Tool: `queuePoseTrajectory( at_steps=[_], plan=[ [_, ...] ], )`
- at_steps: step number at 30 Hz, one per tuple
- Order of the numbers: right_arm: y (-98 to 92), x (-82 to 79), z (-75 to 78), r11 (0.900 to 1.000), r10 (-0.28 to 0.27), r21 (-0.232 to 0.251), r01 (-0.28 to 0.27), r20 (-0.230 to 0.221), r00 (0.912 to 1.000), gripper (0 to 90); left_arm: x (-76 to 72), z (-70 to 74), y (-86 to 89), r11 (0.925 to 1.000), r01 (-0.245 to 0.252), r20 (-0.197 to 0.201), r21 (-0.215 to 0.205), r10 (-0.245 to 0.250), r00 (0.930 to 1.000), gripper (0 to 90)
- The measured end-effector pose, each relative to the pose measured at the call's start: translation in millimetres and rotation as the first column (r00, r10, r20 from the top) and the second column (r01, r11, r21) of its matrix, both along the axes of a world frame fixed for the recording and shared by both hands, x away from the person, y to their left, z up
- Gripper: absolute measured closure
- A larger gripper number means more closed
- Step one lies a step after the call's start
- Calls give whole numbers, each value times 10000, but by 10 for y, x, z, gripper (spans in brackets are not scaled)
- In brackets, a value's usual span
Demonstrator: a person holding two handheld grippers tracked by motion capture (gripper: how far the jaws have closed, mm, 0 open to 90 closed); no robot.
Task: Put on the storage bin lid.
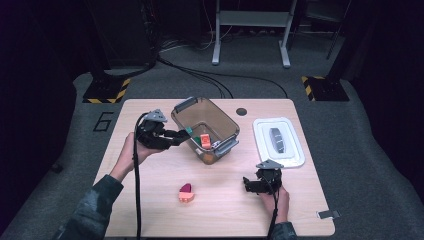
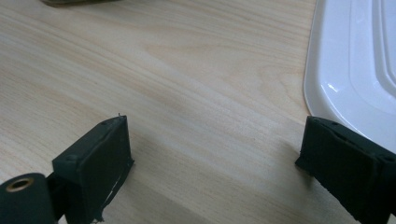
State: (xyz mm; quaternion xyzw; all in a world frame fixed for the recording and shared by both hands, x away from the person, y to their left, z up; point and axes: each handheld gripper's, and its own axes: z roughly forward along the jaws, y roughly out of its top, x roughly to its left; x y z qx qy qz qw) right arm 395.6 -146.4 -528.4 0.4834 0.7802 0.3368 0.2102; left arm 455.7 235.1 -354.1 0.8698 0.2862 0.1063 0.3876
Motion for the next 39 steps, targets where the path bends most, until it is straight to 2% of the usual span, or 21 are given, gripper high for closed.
queuePoseTrajectory(
  at_steps=[10,11,14,23,24,31,32,33,34,35,39],
  plan=[
    [0,1,0,10000,2,-1,-2,3,10000,77,176,83,-282,9973,346,-336,644,-325,9989,589],
    [0,1,0,10000,4,-4,-4,4,10000,77,206,98,-339,9957,393,-452,837,-356,9983,590],
    [0,0,0,10000,1,1,-1,3,10000,77,240,109,-421,9927,541,-571,1075,-481,9972,590],
    [-1,0,0,10000,9,2,-9,0,10000,77,349,82,-651,9825,834,-1110,1667,-653,9917,589],
    [-1,1,0,10000,8,0,-8,1,10000,76,357,82,-690,9789,860,-1191,1853,-645,9908,589],
    [-1,1,0,10000,13,3,-13,4,10000,77,423,117,-880,9638,1178,-1476,2391,-838,9855,589],
    [-2,1,0,10000,13,-2,-13,6,10000,77,448,114,-932,9571,1281,-1623,2598,-875,9828,589],
    [-2,1,0,10000,13,-2,-13,6,10000,77,448,114,-932,9571,1281,-1623,2598,-875,9828,589],
    [-1,1,0,10000,10,4,-10,2,10000,76,483,107,-968,9503,1332,-1774,2814,-849,9805,589],
    [-1,1,0,10000,10,4,-10,2,10000,76,483,107,-968,9503,1332,-1774,2814,-849,9805,589],
    [-2,1,0,10000,11,0,-11,5,10000,76,519,108,-1048,9398,1538,-2149,3051,-894,9725,589]
  ],
)
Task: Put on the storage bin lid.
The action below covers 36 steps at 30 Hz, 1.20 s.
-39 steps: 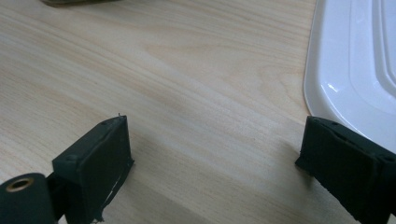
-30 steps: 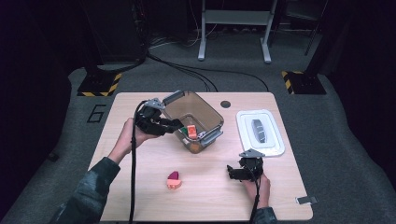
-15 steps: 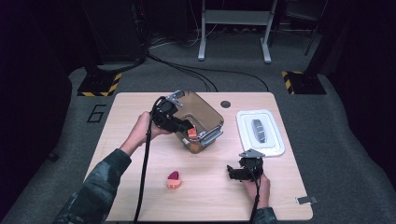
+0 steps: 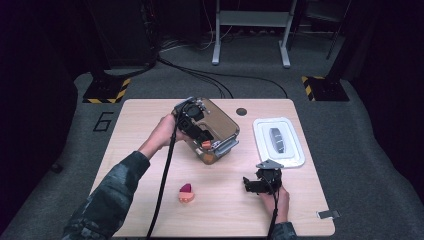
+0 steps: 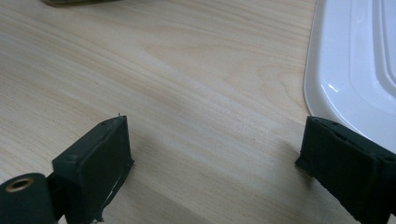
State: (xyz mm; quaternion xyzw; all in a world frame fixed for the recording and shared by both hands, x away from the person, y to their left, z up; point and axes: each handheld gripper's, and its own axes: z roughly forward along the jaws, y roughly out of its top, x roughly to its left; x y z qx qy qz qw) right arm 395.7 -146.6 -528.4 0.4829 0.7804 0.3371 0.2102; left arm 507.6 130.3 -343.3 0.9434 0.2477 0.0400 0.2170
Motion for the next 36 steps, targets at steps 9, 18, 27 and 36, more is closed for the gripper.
queuePoseTrajectory(
  at_steps=[9,18,27,36],
  plan=[
    [0,0,0,10000,-7,8,7,1,10000,77,1,-52,-203,9978,183,-428,638,-156,9990,589],
    [0,-1,0,10000,-9,18,9,2,10000,77,13,-120,-267,9956,228,-605,909,-173,9980,587],
    [0,0,0,10000,-2,13,2,-6,10000,76,-13,-106,-227,9976,141,-655,680,-96,9978,413],
    [1,2,0,10000,17,0,-17,-8,10000,76,-173,-20,16,10000,-73,-166,-34,73,9998,243]
  ],
)
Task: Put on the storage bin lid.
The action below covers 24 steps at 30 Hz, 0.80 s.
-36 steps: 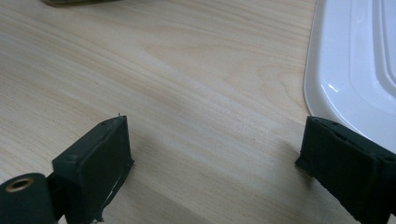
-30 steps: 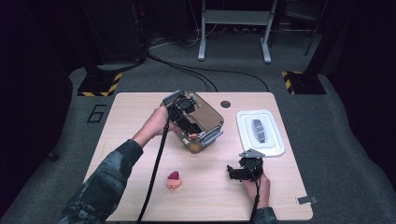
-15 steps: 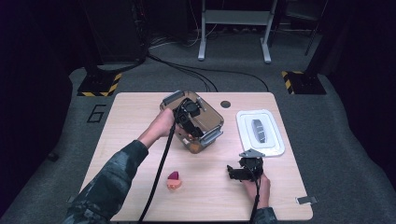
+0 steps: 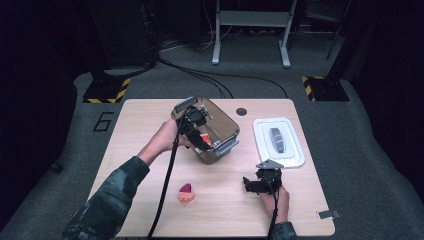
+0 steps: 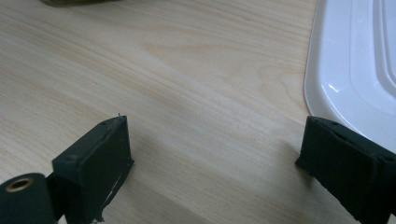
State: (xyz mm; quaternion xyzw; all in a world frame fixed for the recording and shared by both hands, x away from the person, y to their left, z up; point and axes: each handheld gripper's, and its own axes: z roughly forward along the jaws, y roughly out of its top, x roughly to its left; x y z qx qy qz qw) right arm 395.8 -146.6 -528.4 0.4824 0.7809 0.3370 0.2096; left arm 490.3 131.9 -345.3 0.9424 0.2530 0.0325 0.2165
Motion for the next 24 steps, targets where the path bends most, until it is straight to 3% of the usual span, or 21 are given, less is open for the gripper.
queuePoseTrajectory(
  at_steps=[1,9,14,24],
  plan=[
    [0,0,0,10000,-2,-8,3,11,10000,76,-47,27,79,9996,-112,177,-252,116,9998,223],
    [5,-1,0,9999,-86,64,86,6,10000,77,-303,13,369,9949,-367,640,-935,428,9970,149],
    [0,-2,0,10000,-29,0,29,11,10000,77,-414,-25,508,9927,-453,855,-1120,550,9948,139],
    [6,-2,0,9999,-104,62,104,9,9999,77,-631,-277,712,9853,-886,1077,-1463,1049,9886,124]
  ],
)
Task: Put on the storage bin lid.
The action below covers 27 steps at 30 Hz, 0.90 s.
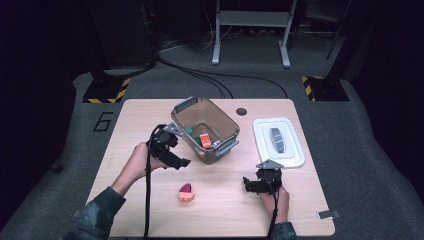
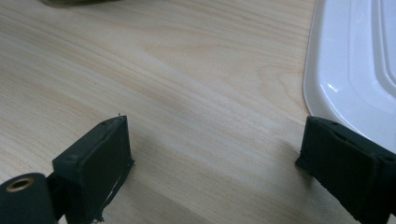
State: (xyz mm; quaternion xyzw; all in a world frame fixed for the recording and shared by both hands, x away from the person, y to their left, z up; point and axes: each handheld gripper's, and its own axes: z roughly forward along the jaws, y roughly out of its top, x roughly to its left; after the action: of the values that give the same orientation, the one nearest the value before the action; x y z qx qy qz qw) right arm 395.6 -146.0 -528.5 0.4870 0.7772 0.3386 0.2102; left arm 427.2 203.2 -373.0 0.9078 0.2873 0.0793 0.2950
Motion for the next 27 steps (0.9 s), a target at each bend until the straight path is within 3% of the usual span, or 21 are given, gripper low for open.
queuePoseTrajectory(
  at_steps=[3,13,17,21,27],
  plan=[
    [0,-1,0,10000,-1,1,1,3,10000,77,-39,-148,32,9999,-114,27,-6,114,9999,120],
    [0,0,0,10000,-3,2,3,0,10000,77,-129,-647,67,9984,-515,-724,-239,496,9961,104],
    [-2,-1,0,10000,22,-24,-22,3,10000,77,-178,-848,7,9978,-656,-966,-98,644,9932,103],
    [0,-1,0,10000,-11,2,11,7,10000,77,-222,-979,-24,9964,-842,-994,17,839,9915,102],
    [-7,-1,0,10000,59,-68,-59,3,10000,77,-241,-1060,-20,9948,-1018,-939,27,1016,9904,99]
  ],
)
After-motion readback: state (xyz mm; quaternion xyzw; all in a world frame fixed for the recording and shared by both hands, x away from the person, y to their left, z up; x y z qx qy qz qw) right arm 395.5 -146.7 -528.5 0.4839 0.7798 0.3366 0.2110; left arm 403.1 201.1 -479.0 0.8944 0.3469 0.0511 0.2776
